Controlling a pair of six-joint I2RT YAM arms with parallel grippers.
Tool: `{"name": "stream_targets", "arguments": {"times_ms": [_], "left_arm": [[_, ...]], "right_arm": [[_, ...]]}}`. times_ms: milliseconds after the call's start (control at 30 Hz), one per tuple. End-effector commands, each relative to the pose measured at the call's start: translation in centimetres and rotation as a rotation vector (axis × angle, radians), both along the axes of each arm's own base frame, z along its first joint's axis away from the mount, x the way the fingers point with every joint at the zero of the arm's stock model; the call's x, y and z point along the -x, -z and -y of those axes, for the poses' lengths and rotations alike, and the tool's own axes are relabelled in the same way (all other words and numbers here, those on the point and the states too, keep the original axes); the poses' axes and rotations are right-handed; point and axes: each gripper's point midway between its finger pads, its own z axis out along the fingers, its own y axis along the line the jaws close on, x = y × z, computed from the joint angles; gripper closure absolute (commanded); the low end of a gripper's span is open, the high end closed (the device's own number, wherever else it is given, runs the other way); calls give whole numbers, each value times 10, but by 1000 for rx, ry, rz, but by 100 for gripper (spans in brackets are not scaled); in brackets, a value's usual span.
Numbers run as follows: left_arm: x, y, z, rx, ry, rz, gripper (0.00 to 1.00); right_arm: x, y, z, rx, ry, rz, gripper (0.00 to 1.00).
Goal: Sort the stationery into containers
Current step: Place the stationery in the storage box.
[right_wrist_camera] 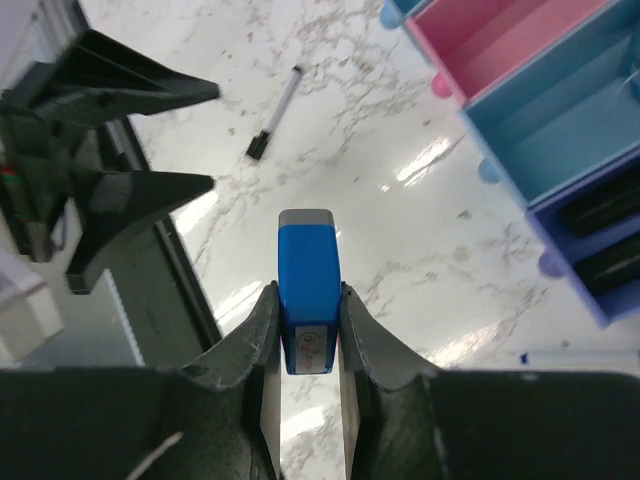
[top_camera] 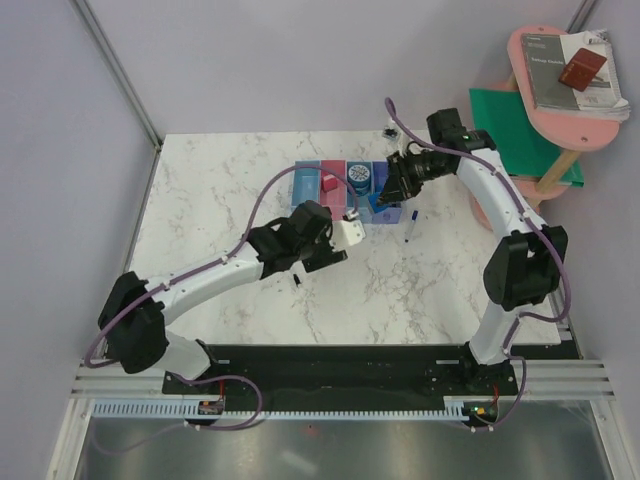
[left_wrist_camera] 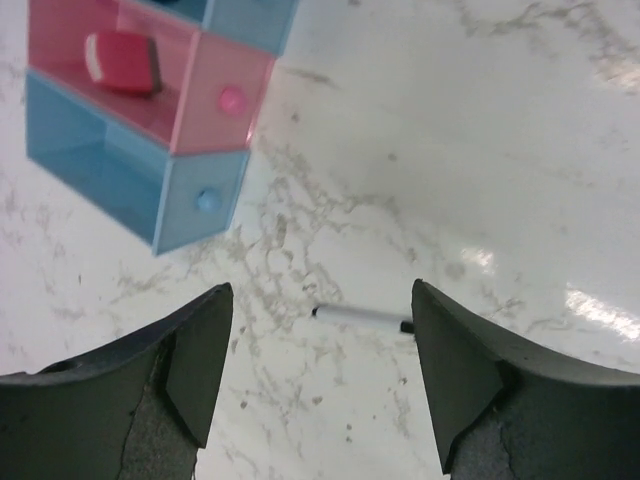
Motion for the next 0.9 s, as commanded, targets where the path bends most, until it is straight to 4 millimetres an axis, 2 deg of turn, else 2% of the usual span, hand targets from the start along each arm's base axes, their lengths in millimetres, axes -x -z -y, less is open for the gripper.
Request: {"name": "stream_targets", "arguments": {"times_ms": [0, 33, 100, 133, 167, 200, 233, 267, 333, 367, 400, 500, 600, 633, 667, 867], "left_arm": [[-14, -22, -51, 72, -141, -22, 20], [-14, -19, -61, 75, -170, -45, 20], [-17, -15, -84, 107, -242, -94, 19], [-15, -11, -91, 109, -261, -119, 19], [-16, -9, -100, 126, -284, -143, 18], [-12, -2, -105, 123, -295, -172, 18], [-9, 3, -107, 131, -294, -200, 18], [-7, 7, -110, 137, -301, -226, 19], [1, 20, -110, 140, -299, -283, 19], [6, 26, -107, 151, -302, -320, 19], [8, 31, -105, 154, -308, -346, 19], [16, 41, -97, 182, -307, -416, 20], [20, 44, -91, 214, -311, -454, 21], [20, 45, -90, 221, -310, -457, 21], [19, 45, -89, 230, -313, -456, 21], [17, 53, -86, 241, -325, -463, 20]], "right_arm": [[-46, 10, -33, 142, 5, 144, 93], [-58, 2, -40, 148, 9, 193, 93], [-77, 21, -49, 216, 33, 205, 93], [-88, 14, -54, 224, 37, 254, 93], [-95, 19, -58, 275, 40, 290, 93], [-102, 31, -64, 302, 34, 295, 92], [-114, 26, -69, 307, 42, 347, 92], [-120, 37, -75, 332, 39, 356, 92], [-132, 33, -87, 330, 45, 406, 92], [-139, 47, -90, 351, 45, 395, 92], [-146, 44, -93, 351, 48, 419, 92], [-155, 63, -101, 394, 31, 453, 92], [-160, 78, -108, 423, 12, 480, 92], [-162, 88, -109, 437, 6, 472, 92], [-164, 89, -110, 442, 6, 480, 92], [-163, 119, -118, 496, -49, 483, 91]]}}
